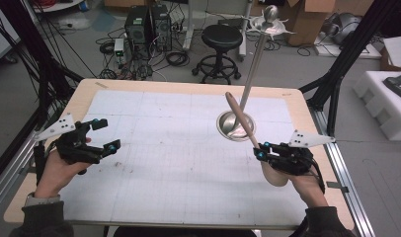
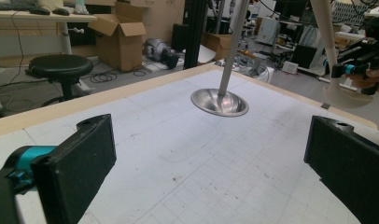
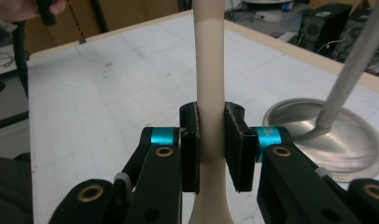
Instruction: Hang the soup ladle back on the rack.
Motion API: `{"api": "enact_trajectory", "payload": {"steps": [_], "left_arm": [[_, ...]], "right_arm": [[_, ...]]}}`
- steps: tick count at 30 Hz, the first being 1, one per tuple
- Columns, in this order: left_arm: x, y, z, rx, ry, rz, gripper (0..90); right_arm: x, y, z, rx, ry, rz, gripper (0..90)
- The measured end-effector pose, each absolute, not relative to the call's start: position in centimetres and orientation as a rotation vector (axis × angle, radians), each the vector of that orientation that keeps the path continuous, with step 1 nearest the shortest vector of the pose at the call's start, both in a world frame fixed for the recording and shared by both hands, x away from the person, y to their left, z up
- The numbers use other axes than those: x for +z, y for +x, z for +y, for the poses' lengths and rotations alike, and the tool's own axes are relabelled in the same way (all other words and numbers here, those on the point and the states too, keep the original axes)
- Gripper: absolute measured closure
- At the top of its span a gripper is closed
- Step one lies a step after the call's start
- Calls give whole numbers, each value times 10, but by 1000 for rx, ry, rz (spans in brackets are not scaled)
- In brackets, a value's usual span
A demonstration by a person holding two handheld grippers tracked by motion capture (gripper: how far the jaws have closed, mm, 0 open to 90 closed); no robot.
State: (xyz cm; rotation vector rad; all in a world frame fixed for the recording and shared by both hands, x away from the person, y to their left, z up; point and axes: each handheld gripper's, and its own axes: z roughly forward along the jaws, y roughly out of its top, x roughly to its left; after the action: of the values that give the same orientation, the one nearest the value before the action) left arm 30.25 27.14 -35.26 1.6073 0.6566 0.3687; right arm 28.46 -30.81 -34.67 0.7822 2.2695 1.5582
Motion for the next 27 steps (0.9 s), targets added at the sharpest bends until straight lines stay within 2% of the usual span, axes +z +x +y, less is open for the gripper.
{"api": "enact_trajectory", "payload": {"steps": [27], "left_arm": [[-353,303,271,367,1614,661,26]], "right_arm": [[-322,275,-348,1632,915,1819,779]]}}
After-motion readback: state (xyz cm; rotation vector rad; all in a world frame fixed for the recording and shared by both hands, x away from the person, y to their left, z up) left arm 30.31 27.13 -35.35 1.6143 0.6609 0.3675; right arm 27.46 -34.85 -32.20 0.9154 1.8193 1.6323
